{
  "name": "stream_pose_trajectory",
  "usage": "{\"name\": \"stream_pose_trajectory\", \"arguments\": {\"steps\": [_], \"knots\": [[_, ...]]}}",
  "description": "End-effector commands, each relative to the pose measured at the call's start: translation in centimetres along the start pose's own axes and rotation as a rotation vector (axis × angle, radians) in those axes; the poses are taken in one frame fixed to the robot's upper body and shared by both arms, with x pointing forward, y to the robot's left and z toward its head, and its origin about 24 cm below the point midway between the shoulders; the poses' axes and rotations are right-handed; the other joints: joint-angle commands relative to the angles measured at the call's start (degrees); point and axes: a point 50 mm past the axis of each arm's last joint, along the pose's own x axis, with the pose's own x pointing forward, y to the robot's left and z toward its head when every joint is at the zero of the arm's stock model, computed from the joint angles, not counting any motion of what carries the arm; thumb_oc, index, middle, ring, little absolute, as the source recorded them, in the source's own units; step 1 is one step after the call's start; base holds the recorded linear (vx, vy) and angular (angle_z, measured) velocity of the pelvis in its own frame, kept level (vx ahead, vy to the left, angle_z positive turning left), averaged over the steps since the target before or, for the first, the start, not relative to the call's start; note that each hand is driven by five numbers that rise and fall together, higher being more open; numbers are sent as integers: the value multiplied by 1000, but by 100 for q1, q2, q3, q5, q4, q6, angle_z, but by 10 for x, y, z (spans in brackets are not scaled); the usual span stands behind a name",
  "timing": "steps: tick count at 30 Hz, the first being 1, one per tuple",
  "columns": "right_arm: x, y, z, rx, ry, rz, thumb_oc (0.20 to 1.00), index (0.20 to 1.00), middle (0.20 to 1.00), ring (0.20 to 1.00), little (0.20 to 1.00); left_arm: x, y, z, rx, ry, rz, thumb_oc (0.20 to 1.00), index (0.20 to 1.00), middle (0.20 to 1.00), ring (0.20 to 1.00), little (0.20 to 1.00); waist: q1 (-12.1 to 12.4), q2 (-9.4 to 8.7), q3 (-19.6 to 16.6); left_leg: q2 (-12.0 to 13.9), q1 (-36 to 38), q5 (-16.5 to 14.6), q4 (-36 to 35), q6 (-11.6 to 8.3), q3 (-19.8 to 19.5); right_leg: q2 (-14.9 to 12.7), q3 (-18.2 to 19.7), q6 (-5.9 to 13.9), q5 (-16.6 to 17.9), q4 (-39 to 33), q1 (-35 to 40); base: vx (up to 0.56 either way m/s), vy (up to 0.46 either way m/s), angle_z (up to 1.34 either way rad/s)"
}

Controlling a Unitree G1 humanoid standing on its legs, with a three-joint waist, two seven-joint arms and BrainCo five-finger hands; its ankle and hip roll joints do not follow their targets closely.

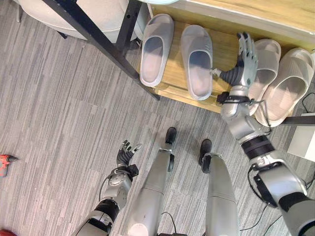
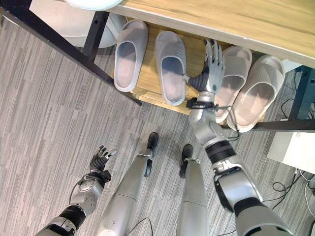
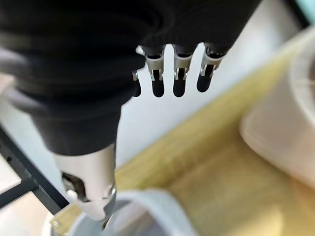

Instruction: Arrange the slippers neatly on the shoe rack.

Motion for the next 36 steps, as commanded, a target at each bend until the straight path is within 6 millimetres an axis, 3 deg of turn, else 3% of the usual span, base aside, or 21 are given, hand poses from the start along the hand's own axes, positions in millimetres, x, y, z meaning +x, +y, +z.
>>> {"name": "stream_pose_trajectory", "arguments": {"steps": [1,2,4,12,15,17,20,25,32,36], "knots": [[7,1,25,286,-48,14,1000,1000,1000,1000,1000,1,10,-4,5,10,52,1000,1000,1000,1000,1000,122,59,65,190,153,-601,169,14,-92,-58,220,88,-301,-406,726,0,0,0],[-9,31,23,417,49,181,1000,1000,1000,1000,1000,5,6,-2,8,13,42,1000,1000,1000,1000,1000,178,101,39,194,150,-568,151,10,-82,-58,225,100,-298,-408,716,0,0,0],[-10,40,26,454,76,220,1000,1000,1000,1000,1000,7,5,0,9,14,41,1000,1000,1000,1000,1000,211,114,29,193,133,-566,159,6,-86,-66,222,102,-307,-412,710,0,0,0],[-1,50,50,616,145,194,1000,1000,1000,1000,1000,6,3,-1,0,16,50,1000,1000,1000,1000,1000,315,189,72,166,46,-563,217,-9,-67,-80,231,98,-326,-348,640,0,0,0],[2,60,68,687,183,200,1000,1000,1000,1000,1000,8,2,1,12,12,49,1000,1000,1000,1000,1000,358,202,73,157,35,-572,219,4,-76,-75,234,89,-325,-331,611,0,0,0],[9,62,83,743,187,200,1000,1000,1000,1000,1000,10,-1,7,24,-5,47,1000,1000,1000,1000,1000,397,207,56,152,47,-575,230,6,-70,-70,238,74,-336,-308,606,0,0,0],[19,58,88,733,175,176,1000,1000,1000,1000,1000,12,-1,11,34,-21,44,1000,1000,1000,1000,1000,429,217,20,158,72,-581,228,4,-70,-66,248,70,-339,-294,619,0,0,0],[32,47,82,724,177,127,1000,1000,1000,1000,1000,10,6,8,52,-16,54,1000,1000,1000,1000,1000,459,237,-3,171,159,-598,207,7,-42,-59,266,65,-363,-288,677,0,0,0],[29,43,61,690,209,124,1000,1000,1000,1000,1000,10,7,4,67,-2,49,1000,1000,1000,1000,1000,421,252,-8,204,360,-609,162,-6,-16,-47,305,50,-400,-308,868,9,-16,1],[22,43,34,614,246,167,1000,1000,1000,1000,1000,9,11,0,82,19,50,1000,1000,1000,1000,1000,360,318,-31,236,657,-585,-30,-21,27,-55,315,66,-368,-490,1147,5,-11,-3]]}}
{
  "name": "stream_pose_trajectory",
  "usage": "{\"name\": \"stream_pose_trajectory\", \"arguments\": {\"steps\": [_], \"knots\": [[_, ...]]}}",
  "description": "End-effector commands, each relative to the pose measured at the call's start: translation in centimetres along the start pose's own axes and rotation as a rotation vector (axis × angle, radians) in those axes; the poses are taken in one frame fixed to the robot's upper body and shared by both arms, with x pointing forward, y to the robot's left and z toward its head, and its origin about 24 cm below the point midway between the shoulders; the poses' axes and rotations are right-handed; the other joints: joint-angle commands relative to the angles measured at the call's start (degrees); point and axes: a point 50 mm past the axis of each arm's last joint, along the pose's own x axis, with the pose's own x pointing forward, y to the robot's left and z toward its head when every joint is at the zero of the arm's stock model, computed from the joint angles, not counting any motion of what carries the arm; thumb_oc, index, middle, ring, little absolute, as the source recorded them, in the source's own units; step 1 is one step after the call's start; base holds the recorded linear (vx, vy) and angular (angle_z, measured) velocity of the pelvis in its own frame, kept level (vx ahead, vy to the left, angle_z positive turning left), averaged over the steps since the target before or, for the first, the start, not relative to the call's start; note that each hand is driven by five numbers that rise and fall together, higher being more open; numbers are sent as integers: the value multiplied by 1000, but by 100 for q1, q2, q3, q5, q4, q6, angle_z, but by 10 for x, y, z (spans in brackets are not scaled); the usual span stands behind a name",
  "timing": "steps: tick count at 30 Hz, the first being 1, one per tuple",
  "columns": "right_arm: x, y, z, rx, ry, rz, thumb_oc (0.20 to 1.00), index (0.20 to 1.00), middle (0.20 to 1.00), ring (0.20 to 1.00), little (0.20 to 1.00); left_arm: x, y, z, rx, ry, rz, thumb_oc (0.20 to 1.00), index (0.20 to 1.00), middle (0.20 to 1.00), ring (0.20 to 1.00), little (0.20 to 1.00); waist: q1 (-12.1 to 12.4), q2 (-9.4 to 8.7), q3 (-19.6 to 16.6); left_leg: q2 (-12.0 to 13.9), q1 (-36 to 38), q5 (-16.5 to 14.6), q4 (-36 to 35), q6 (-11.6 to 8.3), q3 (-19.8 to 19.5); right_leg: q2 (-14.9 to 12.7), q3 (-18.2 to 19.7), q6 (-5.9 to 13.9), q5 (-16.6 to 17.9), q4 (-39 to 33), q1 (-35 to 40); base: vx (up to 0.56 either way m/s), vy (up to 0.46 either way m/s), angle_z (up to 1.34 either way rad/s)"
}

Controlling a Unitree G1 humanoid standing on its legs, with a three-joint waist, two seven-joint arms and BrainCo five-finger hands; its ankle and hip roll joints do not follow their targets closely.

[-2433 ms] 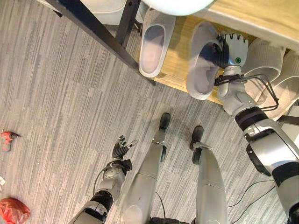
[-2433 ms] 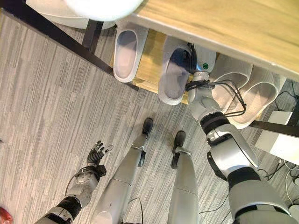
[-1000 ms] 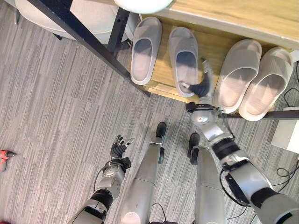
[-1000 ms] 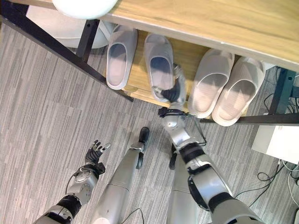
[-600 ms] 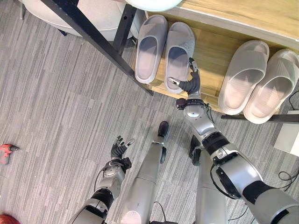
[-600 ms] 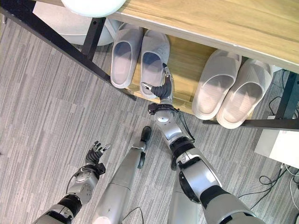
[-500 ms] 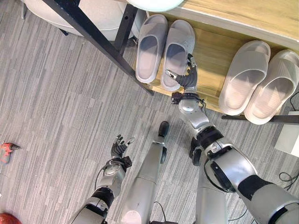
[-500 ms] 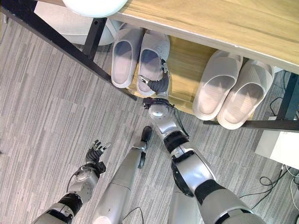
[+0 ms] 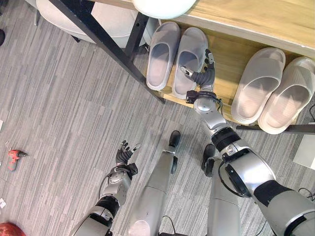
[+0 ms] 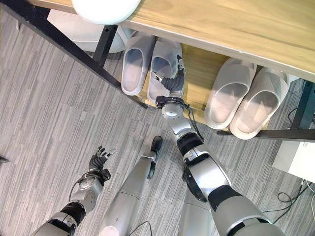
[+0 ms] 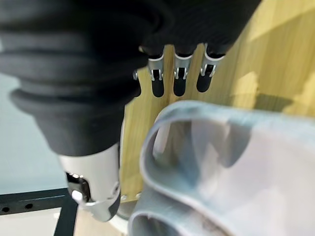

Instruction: Arrange the slippers neatly on the shoe rack.

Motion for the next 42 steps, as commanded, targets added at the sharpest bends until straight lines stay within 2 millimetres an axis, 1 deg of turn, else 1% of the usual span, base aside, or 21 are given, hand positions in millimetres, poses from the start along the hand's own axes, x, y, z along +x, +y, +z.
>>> {"name": "stream_pose_trajectory", "arguments": {"steps": [1,3,4,5,9,14,16,18,23,27,29,30,31,33,34,36,37,39,40,41,42], "knots": [[7,-10,6,-27,-55,35,1000,1000,1000,1000,1000,0,11,-5,40,9,19,1000,1000,1000,1000,1000,-27,267,1,227,419,-517,-56,24,27,-64,300,201,-268,-663,992,11,-9,-7],[3,-21,-11,-97,-19,24,1000,1000,1000,1000,1000,-1,13,-9,47,24,19,1000,1000,1000,1000,1000,-58,302,-20,273,585,-270,-331,11,47,-50,290,211,-36,-909,1149,-65,11,-6],[3,-21,-11,-97,-19,24,1000,1000,1000,1000,1000,-1,13,-9,47,24,19,1000,1000,1000,1000,1000,-58,302,-20,273,585,-270,-331,11,47,-50,290,211,-36,-909,1149,-49,12,-5],[-4,-28,-29,-150,22,14,1000,1000,1000,1000,1000,-2,15,-12,51,37,22,1000,1000,1000,1000,1000,-114,300,-48,304,857,-212,-561,-17,68,-32,272,239,59,-1200,1445,35,-9,-6],[-32,-37,-66,-216,100,54,1000,1000,1000,1000,1000,-4,16,-18,59,65,34,1000,1000,1000,1000,1000,-302,240,-144,393,1508,-101,-1074,-61,137,-5,237,315,268,-1866,2142,67,-15,-15],[-87,-42,-109,-211,221,197,1000,1000,1000,1000,1000,-13,20,-37,71,135,38,1000,1000,1000,1000,1000,-571,120,-398,544,2539,182,-1963,-157,224,46,163,444,634,-2909,3141,119,-28,-17],[-95,-43,-113,-197,235,221,1000,1000,1000,1000,1000,-15,20,-41,70,149,36,1000,1000,1000,1000,1000,-607,98,-447,571,2745,234,-2131,-167,240,50,159,468,686,-3091,3299,104,-24,-16],[-123,-48,-125,-145,290,308,1000,1000,1000,1000,1000,-24,24,-55,77,191,26,1000,1000,1000,1000,1000,-742,-1,-598,684,3273,374,-2561,-204,327,82,118,521,855,-3575,3752,135,-70,-22],[-173,-63,-152,-6,476,394,1000,1000,1000,1000,1000,-37,33,-71,119,243,-2,1000,1000,1000,1000,1000,-912,-61,-863,756,4010,534,-3134,-269,476,150,87,596,1089,-4161,4383,89,-52,-17],[-214,-92,-178,32,662,381,1000,1000,1000,1000,1000,-47,37,-81,159,270,-46,1000,1000,1000,1000,1000,-1033,-97,-1129,808,4463,626,-3502,-320,592,174,63,632,1222,-4490,4753,68,-40,-11],[-243,-111,-196,115,815,282,1000,1000,1000,1000,1000,-50,37,-82,172,270,-78,1000,1000,1000,1000,1000,-1102,-110,-1261,831,4612,662,-3637,-358,643,187,35,644,1267,-4626,4907,49,-33,-5],[-243,-111,-197,115,815,282,1000,1000,1000,1000,1000,-50,37,-82,173,270,-78,1000,1000,1000,1000,1000,-1102,-111,-1259,831,4618,661,-3638,-358,643,186,34,644,1267,-4629,4914,49,-42,-2],[-265,-130,-208,94,911,231,1000,1000,1000,1000,1000,-51,36,-81,186,266,-107,1000,1000,1000,1000,1000,-1177,-138,-1371,853,4745,649,-3710,-372,684,199,49,653,1304,-4748,5025,37,-44,-1],[-300,-163,-221,-150,1026,273,1000,1000,1000,1000,1000,-53,32,-81,221,262,-165,1000,1000,1000,1000,1000,-1274,-185,-1470,874,4880,585,-3710,-373,761,218,89,666,1365,-4915,5182,43,-65,-3],[-300,-163,-221,-150,1026,273,1000,1000,1000,1000,1000,-53,32,-81,221,262,-165,1000,1000,1000,1000,1000,-1272,-185,-1467,874,4886,583,-3710,-373,762,218,90,666,1365,-4918,5189,26,-54,-8],[-327,-190,-230,-288,1147,250,1000,1000,1000,1000,1000,-52,26,-79,276,260,-226,1000,1000,1000,1000,1000,-1369,-200,-1530,894,4944,543,-3710,-377,805,234,130,684,1397,-5023,5261,25,-52,-17],[-353,-212,-234,-298,1276,152,1000,1000,1000,1000,1000,-52,15,-80,360,260,-314,1000,1000,1000,1000,1000,-1468,-197,-1582,913,4998,518,-3710,-394,870,248,146,696,1413,-5091,5316,40,-62,-21],[-379,-231,-235,-359,1399,117,1000,1000,1000,1000,1000,-50,-9,-76,482,239,-477,1000,1000,1000,1000,1000,-1617,-177,-1638,938,5046,477,-3710,-397,917,266,181,701,1430,-5161,5372,24,-61,-17],[-379,-231,-235,-358,1399,116,1000,1000,1000,1000,1000,-50,-9,-76,482,239,-477,1000,1000,1000,1000,1000,-1616,-177,-1635,939,5049,476,-3710,-397,918,266,182,701,1430,-5162,5375,35,-47,-10],[-388,-241,-235,-427,1463,125,1000,1000,1000,1000,1000,-32,-72,-37,529,77,-610,1000,1000,1000,1000,1000,-1769,-167,-1667,954,5104,440,-3710,-399,970,276,240,707,1438,-5198,5413,29,-21,-8],[-381,-245,-234,-446,1442,126,1000,1000,1000,1000,1000,-40,-67,-35,646,44,-700,1000,1000,1000,1000,1000,-1768,-119,-1668,953,5098,447,-3710,-389,974,280,241,710,1452,-5210,5400,19,-28,-13]]}}
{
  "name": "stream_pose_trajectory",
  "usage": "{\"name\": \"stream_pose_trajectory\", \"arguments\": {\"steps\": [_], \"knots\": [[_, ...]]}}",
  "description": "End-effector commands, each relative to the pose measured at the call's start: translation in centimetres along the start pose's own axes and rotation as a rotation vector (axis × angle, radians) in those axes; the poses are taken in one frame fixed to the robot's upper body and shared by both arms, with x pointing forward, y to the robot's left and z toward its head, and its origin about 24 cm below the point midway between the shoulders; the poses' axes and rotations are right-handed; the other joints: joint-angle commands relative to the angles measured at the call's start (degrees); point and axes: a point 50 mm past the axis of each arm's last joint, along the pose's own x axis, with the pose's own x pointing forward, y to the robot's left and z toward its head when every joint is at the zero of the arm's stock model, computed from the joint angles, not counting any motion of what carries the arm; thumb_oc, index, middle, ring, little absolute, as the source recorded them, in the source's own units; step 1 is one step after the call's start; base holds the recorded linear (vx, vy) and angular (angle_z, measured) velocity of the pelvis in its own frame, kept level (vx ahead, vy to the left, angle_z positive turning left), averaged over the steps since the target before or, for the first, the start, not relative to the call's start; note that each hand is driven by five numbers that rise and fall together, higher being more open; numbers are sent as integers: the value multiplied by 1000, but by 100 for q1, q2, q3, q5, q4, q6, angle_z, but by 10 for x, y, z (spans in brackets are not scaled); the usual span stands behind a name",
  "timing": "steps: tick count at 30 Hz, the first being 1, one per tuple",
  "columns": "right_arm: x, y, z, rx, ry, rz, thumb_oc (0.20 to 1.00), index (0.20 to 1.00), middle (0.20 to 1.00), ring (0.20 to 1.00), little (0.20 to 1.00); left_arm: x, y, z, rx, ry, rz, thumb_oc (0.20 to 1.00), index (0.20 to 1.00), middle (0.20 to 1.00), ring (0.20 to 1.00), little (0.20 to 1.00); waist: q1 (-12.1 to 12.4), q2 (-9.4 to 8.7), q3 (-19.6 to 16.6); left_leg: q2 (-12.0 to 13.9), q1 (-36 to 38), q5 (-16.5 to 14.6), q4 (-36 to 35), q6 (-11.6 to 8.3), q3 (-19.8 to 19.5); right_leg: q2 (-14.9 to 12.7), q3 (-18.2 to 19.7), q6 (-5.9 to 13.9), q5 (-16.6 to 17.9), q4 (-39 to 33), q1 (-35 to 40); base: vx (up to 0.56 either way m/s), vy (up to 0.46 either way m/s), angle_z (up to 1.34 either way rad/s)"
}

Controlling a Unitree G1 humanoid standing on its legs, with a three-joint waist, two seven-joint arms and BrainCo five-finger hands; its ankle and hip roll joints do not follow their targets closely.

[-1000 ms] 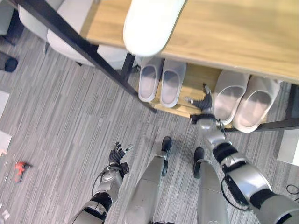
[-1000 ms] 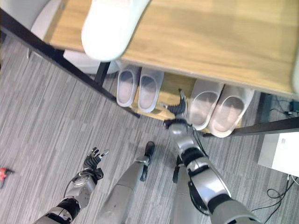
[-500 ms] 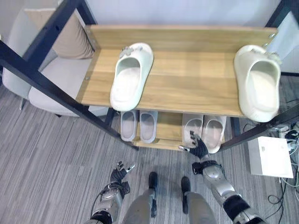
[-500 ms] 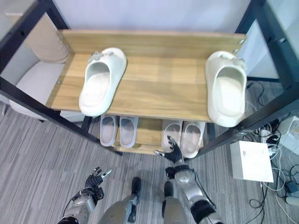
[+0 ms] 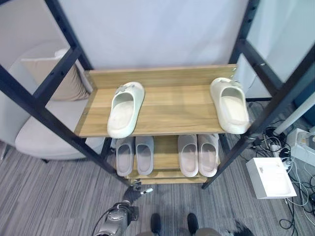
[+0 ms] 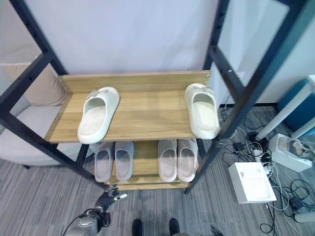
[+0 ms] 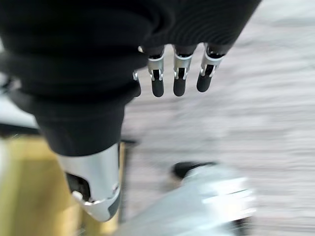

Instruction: Arrange the slippers neatly on the shoe rack.

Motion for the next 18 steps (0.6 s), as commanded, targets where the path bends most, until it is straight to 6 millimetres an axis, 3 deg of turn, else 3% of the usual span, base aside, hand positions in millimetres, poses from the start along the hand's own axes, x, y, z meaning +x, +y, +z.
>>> {"name": "stream_pose_trajectory", "arguments": {"steps": [1,2,3,7,8,9,10,11,12,13,15,18], "knots": [[4,-2,17,-79,-44,-3,1000,1000,1000,1000,1000,13,-27,84,298,-277,-202,1000,1000,1000,1000,1000,-149,-58,99,204,139,-88,-1,-331,285,-331,3,451,-166,37,53,-16,-31,-19],[3,-6,7,-86,0,-19,1000,1000,1000,1000,1000,10,-34,79,349,-270,-254,1000,1000,1000,1000,1000,-138,-52,101,200,152,-102,-1,-324,292,-328,13,460,-168,15,66,-18,-38,-30],[3,-9,4,-88,20,-36,1000,1000,1000,1000,1000,7,-39,87,406,-303,-303,1000,1000,1000,1000,1000,-148,-30,108,207,170,-115,-1,-323,312,-325,27,467,-169,0,78,-10,-38,-21],[6,-9,14,-74,7,-39,1000,1000,1000,1000,1000,-5,-62,121,582,-438,-471,1000,1000,1000,1000,1000,-186,45,115,224,218,-157,-1,-317,375,-321,77,480,-201,-10,100,-2,-23,-13],[6,-9,14,-73,7,-38,1000,1000,1000,1000,1000,-5,-62,121,583,-438,-471,1000,1000,1000,1000,1000,-179,42,121,224,221,-159,-1,-317,377,-320,78,480,-202,-10,102,-8,-26,-5],[8,-9,21,-76,-15,-36,1000,1000,1000,1000,1000,-18,-74,148,642,-549,-565,1000,1000,1000,1000,1000,-203,80,118,238,235,-171,-1,-323,396,-313,98,485,-215,-10,100,0,0,0],[8,-9,21,-76,-15,-35,1000,1000,1000,1000,1000,-18,-74,148,643,-548,-565,1000,1000,1000,1000,1000,-202,78,120,238,236,-171,-1,-323,398,-313,100,485,-215,-10,101,0,0,0],[8,-7,28,-80,-42,-28,1000,1000,1000,1000,1000,-39,-85,177,644,-680,-677,1000,1000,1000,1000,1000,-218,116,95,246,247,-173,-1,-334,410,-310,91,493,-223,-10,105,0,0,0],[9,-6,30,-85,-52,-23,1000,1000,1000,1000,1000,-51,-89,193,648,-748,-722,1000,1000,1000,1000,1000,-221,126,81,251,246,-177,-1,-338,417,-309,92,498,-231,-10,104,2,-26,-5],[9,-6,30,-84,-53,-21,1000,1000,1000,1000,1000,-52,-88,193,648,-746,-721,1000,1000,1000,1000,1000,-221,115,90,252,249,-179,-1,-338,419,-309,94,498,-232,-10,106,0,0,0],[9,-5,36,-101,-72,-8,1000,1000,1000,1000,1000,-74,-98,215,637,-838,-834,1000,1000,1000,1000,1000,-221,136,66,262,262,-183,-1,-349,423,-308,90,499,-247,-10,127,0,0,0],[9,0,41,-116,-101,20,1000,1000,1000,1000,1000,-127,-115,263,592,-1111,-985,1000,1000,1000,1000,1000,-215,145,9,268,304,-182,-1,-379,383,-295,31,492,-286,-10,216,7,-43,2]]}}
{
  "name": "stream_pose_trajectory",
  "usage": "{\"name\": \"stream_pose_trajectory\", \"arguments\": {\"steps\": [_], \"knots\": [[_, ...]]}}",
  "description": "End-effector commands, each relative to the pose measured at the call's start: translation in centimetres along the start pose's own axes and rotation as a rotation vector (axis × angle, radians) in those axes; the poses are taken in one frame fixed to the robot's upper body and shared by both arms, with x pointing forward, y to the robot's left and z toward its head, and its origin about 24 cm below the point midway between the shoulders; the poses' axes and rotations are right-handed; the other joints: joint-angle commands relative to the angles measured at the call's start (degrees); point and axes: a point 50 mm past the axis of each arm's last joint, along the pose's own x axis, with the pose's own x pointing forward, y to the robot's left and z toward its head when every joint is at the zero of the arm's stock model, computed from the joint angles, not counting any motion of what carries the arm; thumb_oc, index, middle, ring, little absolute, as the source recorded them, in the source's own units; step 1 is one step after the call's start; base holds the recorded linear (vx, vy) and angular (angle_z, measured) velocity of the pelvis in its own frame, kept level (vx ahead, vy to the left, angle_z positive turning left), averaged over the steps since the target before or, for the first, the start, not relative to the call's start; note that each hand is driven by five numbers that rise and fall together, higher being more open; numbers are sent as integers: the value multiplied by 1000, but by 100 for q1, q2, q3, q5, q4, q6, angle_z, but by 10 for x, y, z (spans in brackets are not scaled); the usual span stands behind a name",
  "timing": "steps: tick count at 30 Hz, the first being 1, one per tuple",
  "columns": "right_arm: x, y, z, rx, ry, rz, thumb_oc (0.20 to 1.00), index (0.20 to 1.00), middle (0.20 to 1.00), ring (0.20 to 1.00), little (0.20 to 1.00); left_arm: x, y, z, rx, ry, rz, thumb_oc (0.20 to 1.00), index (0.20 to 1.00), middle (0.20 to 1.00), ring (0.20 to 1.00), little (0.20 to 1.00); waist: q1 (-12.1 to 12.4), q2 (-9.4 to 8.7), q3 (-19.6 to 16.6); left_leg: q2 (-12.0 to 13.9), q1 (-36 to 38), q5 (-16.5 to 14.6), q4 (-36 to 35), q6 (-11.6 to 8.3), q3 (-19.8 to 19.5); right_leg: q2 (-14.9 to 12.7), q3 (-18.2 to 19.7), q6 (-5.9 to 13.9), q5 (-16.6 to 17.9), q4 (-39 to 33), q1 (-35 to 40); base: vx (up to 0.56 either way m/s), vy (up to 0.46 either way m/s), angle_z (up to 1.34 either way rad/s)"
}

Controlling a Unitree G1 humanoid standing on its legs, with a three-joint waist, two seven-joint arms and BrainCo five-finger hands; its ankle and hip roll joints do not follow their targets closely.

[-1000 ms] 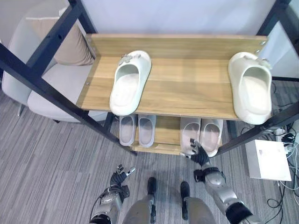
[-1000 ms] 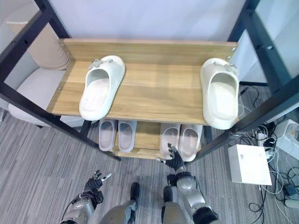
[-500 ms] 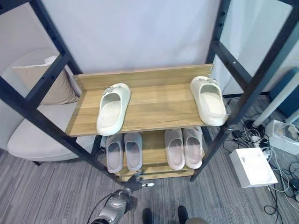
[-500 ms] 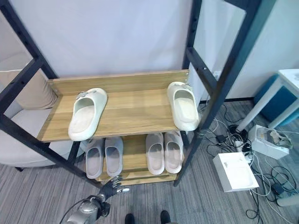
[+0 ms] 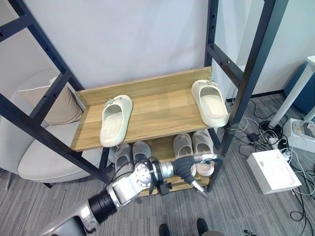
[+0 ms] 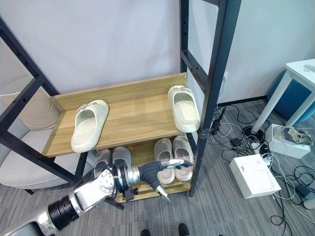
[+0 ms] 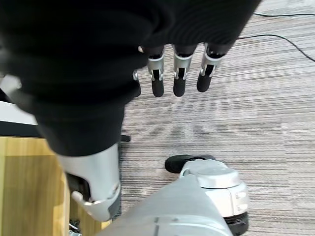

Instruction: Arrange the slippers neatly on the shoe rack.

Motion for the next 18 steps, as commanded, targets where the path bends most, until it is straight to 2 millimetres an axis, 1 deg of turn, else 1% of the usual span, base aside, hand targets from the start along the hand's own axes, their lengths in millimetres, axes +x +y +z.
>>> {"name": "stream_pose_trajectory", "arguments": {"steps": [1,2,3,5,6,8,9,10,11,14,15,16,17,18], "knots": [[1,4,10,-22,-45,26,1000,1000,1000,1000,1000,4,24,23,-58,-181,89,1000,1000,1000,1000,1000,-61,-243,109,242,304,-157,0,-435,104,-280,-137,400,-478,0,333,4,-36,2],[1,5,11,-19,-48,30,1000,1000,1000,1000,1000,6,28,38,-46,-250,102,1000,1000,1000,1000,1000,-48,-249,94,241,304,-154,0,-441,93,-281,-147,398,-482,0,338,0,0,0],[1,7,11,-19,-50,33,1000,1000,1000,1000,1000,6,29,43,-56,-282,117,1000,1000,1000,1000,1000,-45,-250,96,240,307,-154,0,-442,84,-284,-156,398,-483,0,345,0,0,0],[0,11,9,-4,-47,45,1000,1000,1000,1000,1000,6,41,73,0,-428,190,1000,1000,1000,1000,1000,-23,-271,68,241,316,-154,0,-452,59,-289,-179,389,-489,0,370,0,0,0],[0,12,9,1,-44,48,1000,1000,1000,1000,1000,5,45,81,14,-467,226,1000,1000,1000,1000,1000,-10,-278,61,241,319,-157,0,-454,51,-290,-196,388,-497,0,390,0,0,0],[0,16,9,16,-41,58,1000,1000,1000,1000,1000,-1,55,100,77,-559,319,1000,1000,1000,1000,1000,20,-299,47,238,326,-164,0,-461,30,-295,-216,380,-507,0,408,8,-25,5],[0,18,9,22,-40,64,1000,1000,1000,1000,1000,-7,63,109,145,-591,387,1000,1000,1000,1000,1000,41,-314,39,238,335,-167,0,-466,18,-296,-231,376,-511,0,425,20,-36,6],[0,21,8,33,-38,70,1000,1000,1000,1000,1000,-17,74,118,236,-612,500,1000,1000,1000,1000,1000,72,-337,28,238,346,-177,0,-476,3,-301,-269,370,-525,0,448,42,-56,25],[-1,22,7,55,-33,78,1000,1000,1000,1000,1000,-40,96,127,489,-560,715,1000,1000,1000,1000,1000,134,-366,4,238,361,-198,0,-488,-26,-297,-302,363,-540,0,480,39,-52,31],[-1,20,6,60,-36,73,1000,1000,1000,1000,1000,-55,110,130,726,-452,821,1000,1000,1000,1000,1000,183,-373,-16,241,351,-206,0,-492,-45,-296,-324,366,-542,0,475,13,-18,12],[-1,19,5,62,-35,70,1000,1000,1000,1000,1000,-65,117,131,880,-366,873,1000,1000,1000,1000,1000,212,-375,-23,238,359,-216,0,-491,-55,-296,-329,372,-550,0,480,0,0,0],[-1,19,6,66,-42,68,1000,1000,1000,1000,1000,-71,121,137,1041,-314,903,1000,1000,1000,1000,1000,225,-371,-38,237,352,-213,0,-493,-64,-295,-334,374,-550,0,479,0,0,0],[-1,19,7,66,-44,70,1000,1000,1000,1000,1000,-71,121,137,1048,-313,905,1000,1000,1000,1000,1000,216,-381,-21,240,328,-159,0,-491,-64,-291,-333,369,-503,0,457,-18,-12,3],[-1,18,6,70,-43,64,1000,1000,1000,1000,1000,-76,121,141,1157,-269,900,1000,1000,1000,1000,1000,237,-382,-31,238,324,-152,0,-490,-74,-289,-335,370,-502,0,461,-4,-12,11]]}}
